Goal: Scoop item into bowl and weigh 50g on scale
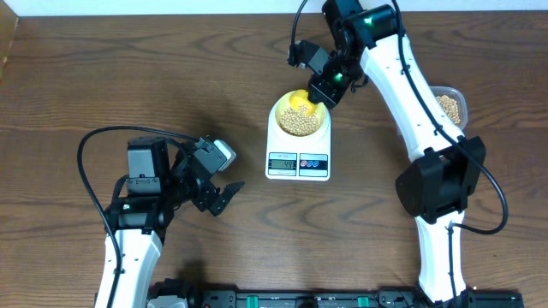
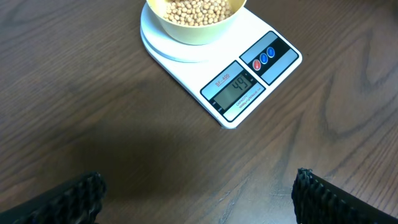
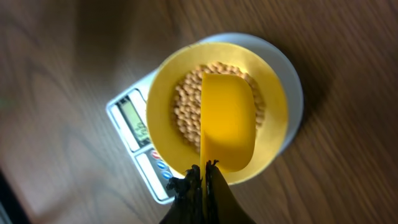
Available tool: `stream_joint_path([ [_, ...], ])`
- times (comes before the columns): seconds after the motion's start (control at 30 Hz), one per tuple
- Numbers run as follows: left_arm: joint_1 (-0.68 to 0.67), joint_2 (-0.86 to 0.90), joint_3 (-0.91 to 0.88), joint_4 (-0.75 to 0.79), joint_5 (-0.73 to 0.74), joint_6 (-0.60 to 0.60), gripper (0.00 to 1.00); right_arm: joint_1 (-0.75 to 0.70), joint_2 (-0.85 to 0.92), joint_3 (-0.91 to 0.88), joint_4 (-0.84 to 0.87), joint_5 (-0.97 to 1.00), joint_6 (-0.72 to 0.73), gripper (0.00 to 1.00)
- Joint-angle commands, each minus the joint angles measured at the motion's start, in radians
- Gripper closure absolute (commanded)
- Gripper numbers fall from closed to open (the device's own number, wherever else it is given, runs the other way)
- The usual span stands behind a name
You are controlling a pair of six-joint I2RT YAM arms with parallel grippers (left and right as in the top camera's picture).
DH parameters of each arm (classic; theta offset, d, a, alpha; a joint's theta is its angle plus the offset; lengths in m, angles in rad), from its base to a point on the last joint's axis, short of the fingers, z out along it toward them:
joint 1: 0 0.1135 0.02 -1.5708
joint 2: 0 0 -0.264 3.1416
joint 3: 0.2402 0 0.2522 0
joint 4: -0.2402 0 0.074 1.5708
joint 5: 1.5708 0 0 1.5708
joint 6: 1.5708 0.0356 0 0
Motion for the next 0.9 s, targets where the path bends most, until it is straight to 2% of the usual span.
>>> stream_joint_path([
  [0.0,-0.002,0.000,0.004,0.001,-0.005,0.010,0.02,-0.037,-0.029,0.025,-0.002,-0.103,0.000,0.99],
  [0.17,-0.002,0.000,0.004,0.001,-0.005,0.010,0.02,-0.042,-0.029,0.025,-0.002,-0.139,0.000,0.99],
  [0.53,-0.002,0.000,0.004,0.001,-0.005,0.010,0.02,-0.018,-0.029,0.025,0.006,-0.019,0.000,0.99],
  [0.87,-0.002,0.000,0.004,0.001,-0.005,0.010,0.02,-0.008,-0.029,0.029,0.016,-0.014,0.000,0.99],
])
